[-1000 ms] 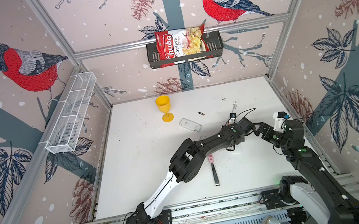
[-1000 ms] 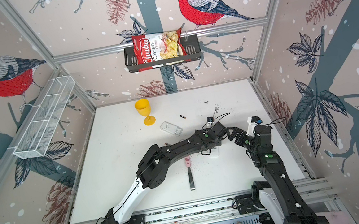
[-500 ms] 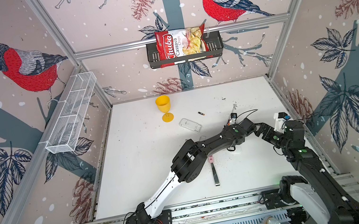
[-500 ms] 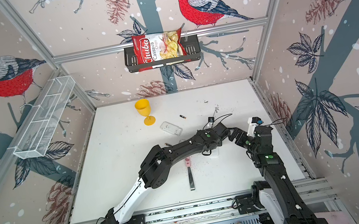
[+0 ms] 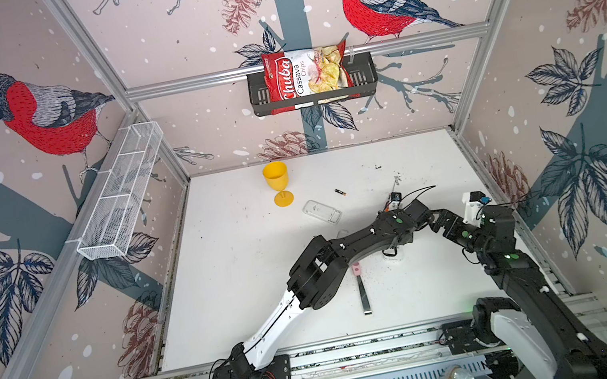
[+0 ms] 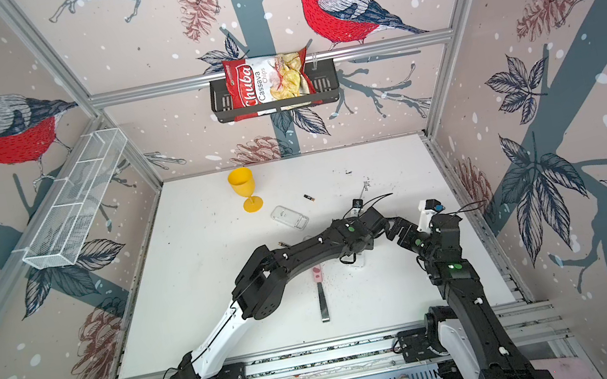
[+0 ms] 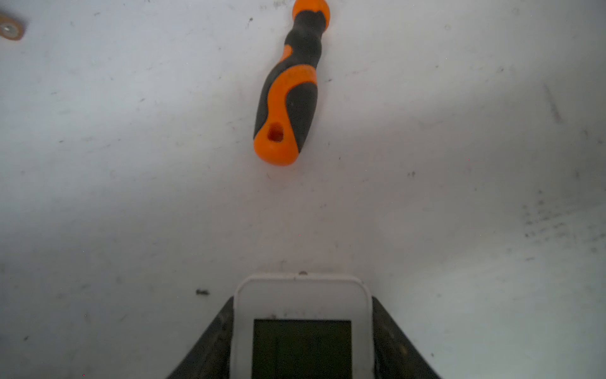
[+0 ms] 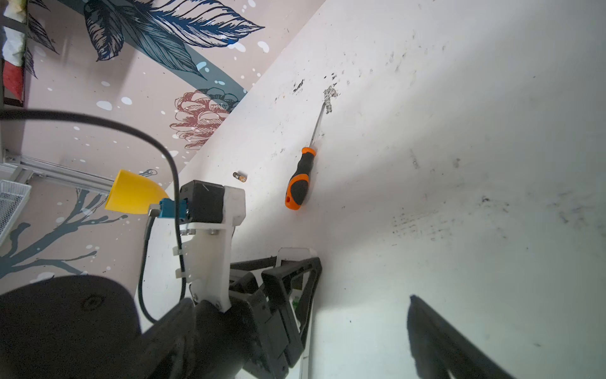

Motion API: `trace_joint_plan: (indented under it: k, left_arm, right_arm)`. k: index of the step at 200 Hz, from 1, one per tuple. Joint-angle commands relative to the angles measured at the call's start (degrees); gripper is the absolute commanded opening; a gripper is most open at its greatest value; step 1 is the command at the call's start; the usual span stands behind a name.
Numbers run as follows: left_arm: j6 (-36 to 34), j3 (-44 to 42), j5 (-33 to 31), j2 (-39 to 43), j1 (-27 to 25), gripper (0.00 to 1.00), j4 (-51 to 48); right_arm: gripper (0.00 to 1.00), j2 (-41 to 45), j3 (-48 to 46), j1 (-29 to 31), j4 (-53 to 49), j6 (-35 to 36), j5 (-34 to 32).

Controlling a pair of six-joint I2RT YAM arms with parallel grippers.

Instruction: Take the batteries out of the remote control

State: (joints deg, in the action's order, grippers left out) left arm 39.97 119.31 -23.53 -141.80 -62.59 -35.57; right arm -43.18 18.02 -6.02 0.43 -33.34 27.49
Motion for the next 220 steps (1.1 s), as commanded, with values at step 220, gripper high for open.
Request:
trace_joint_plan:
  k: [220]
  left_arm:
    - [27.83,-54.85,75.48,36.97,44.3,0.41,105.41]
  right_arm:
    - [0.99,-43.24,32.37,25.09,38.92,-7.13,18.22]
